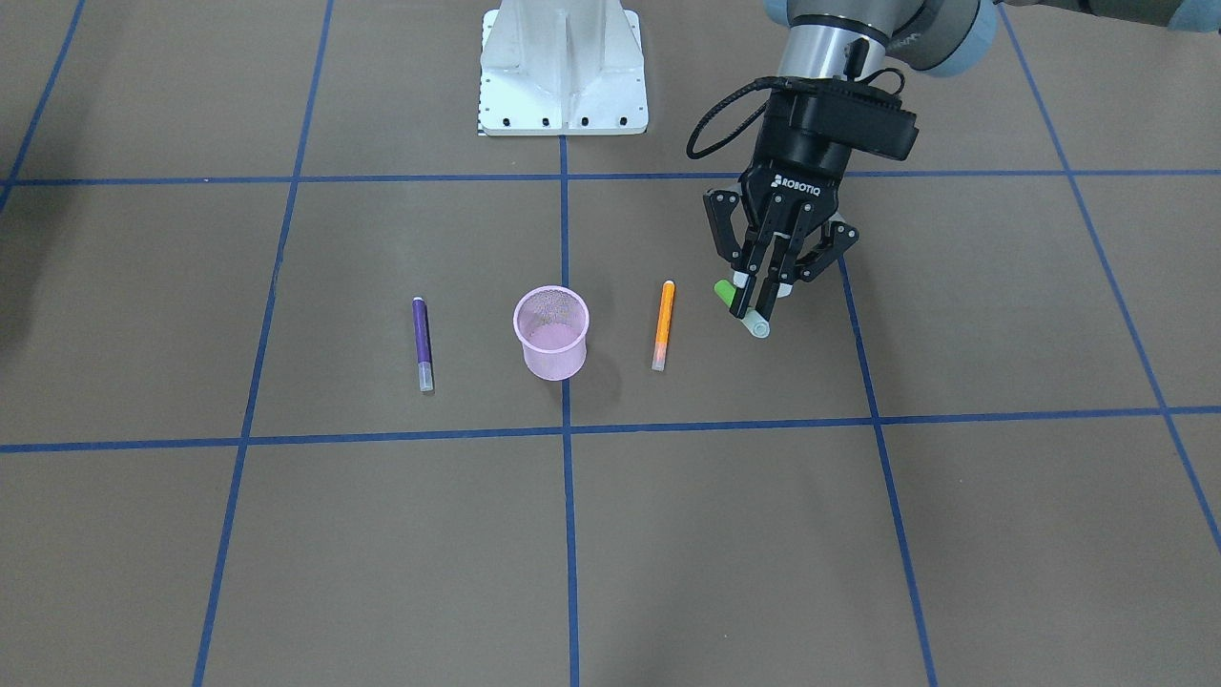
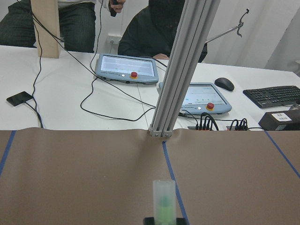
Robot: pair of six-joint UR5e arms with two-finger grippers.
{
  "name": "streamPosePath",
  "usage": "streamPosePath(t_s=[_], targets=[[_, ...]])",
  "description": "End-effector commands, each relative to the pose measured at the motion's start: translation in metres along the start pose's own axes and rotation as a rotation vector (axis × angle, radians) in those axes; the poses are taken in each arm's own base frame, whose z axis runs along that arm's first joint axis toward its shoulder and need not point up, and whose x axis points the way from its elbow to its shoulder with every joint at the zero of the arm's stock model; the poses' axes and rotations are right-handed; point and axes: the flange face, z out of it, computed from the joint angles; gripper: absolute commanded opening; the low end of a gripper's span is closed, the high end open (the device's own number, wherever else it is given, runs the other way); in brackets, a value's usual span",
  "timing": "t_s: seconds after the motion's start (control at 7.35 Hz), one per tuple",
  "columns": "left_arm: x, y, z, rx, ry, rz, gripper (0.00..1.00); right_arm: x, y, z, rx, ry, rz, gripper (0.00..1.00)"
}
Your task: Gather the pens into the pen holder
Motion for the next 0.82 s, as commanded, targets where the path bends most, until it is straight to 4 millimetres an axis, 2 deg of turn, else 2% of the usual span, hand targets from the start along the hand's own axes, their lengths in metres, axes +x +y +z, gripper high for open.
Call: streamPosePath(t_s=[0.0,0.54,0.68], targets=[[-0.0014,0.0012,0.001,-0.003,-0.003,0.001,0.0,0.0007,0.0006,0.0014,-0.003,0.001,0.001,0.59],[-0.0036,0.0026,0.0027,-0.005,-0.009,0.002,0.0,0.0016,0.0011,0.0024,-0.006,0.0,0.003,0.54],[-0.0036,0.0026,0.0027,-0.005,-0.009,0.002,0.0,0.0016,0.0011,0.0024,-0.006,0.0,0.003,0.45]])
